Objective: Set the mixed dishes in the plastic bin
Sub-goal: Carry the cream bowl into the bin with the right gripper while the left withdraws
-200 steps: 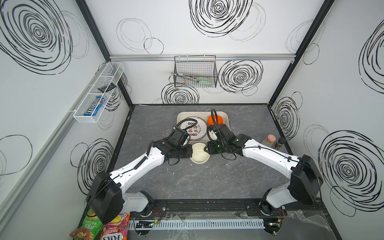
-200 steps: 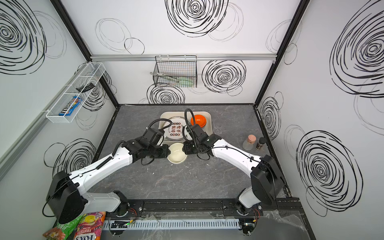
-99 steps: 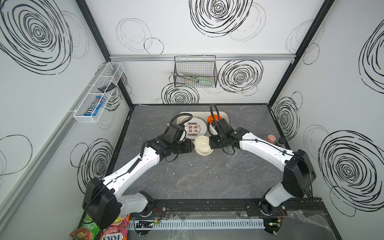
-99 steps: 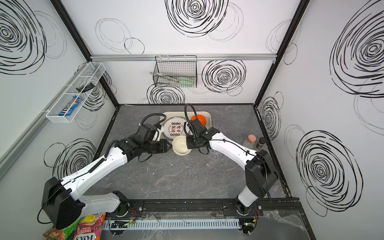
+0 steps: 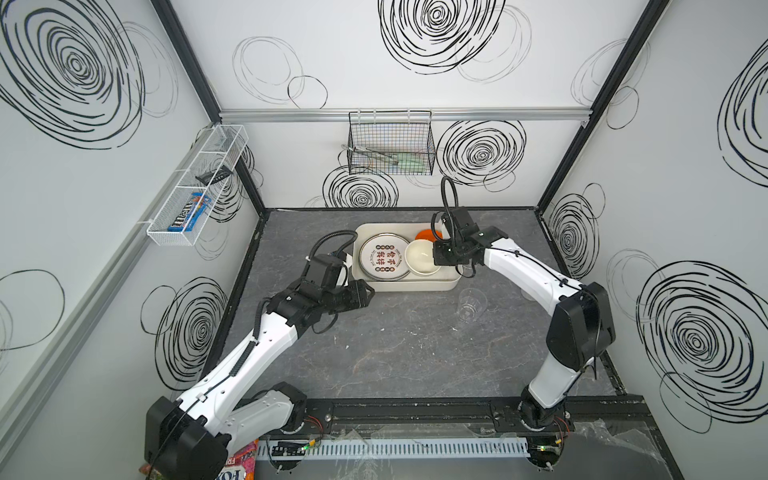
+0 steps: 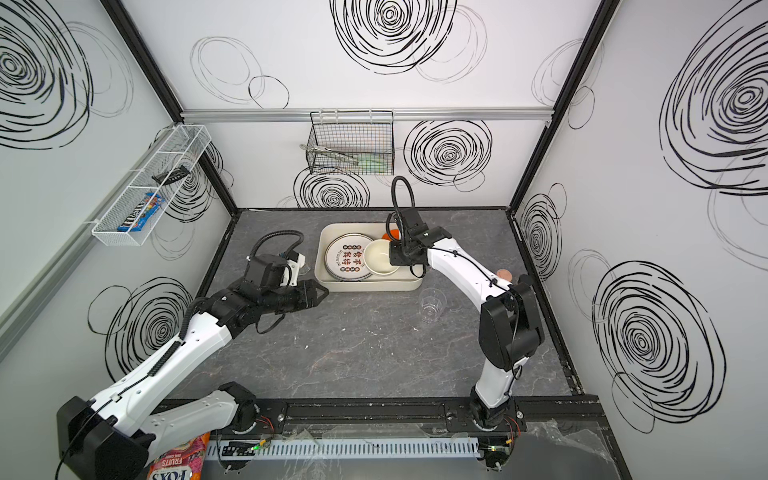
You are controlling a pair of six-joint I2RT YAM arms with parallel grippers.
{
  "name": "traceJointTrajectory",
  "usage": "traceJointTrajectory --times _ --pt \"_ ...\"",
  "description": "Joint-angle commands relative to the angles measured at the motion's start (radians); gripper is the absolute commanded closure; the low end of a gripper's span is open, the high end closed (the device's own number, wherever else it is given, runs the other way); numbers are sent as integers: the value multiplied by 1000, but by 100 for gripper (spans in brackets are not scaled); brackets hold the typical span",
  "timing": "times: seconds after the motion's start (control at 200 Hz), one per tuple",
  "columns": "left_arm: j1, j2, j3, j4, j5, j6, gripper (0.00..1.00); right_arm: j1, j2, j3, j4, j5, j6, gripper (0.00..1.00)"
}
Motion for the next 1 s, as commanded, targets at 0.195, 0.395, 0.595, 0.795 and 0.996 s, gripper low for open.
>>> traceJointTrajectory --times 0.195,0.395,0.595,0.795,0.996 --pt "59 -70 -55 -8 43 4 42 -78 134 211 -46 16 -22 94" --pt "84 -102 -78 -19 54 7 42 -108 236 328 -79 26 -22 94" --pt "100 -123 -92 -35 58 8 41 -129 329 430 -107 38 -17 94" --pt "110 -138 -105 -41 58 2 41 -144 394 506 -118 48 -14 93" --pt "115 -144 -109 -43 57 1 41 -157 439 550 -129 48 -10 93"
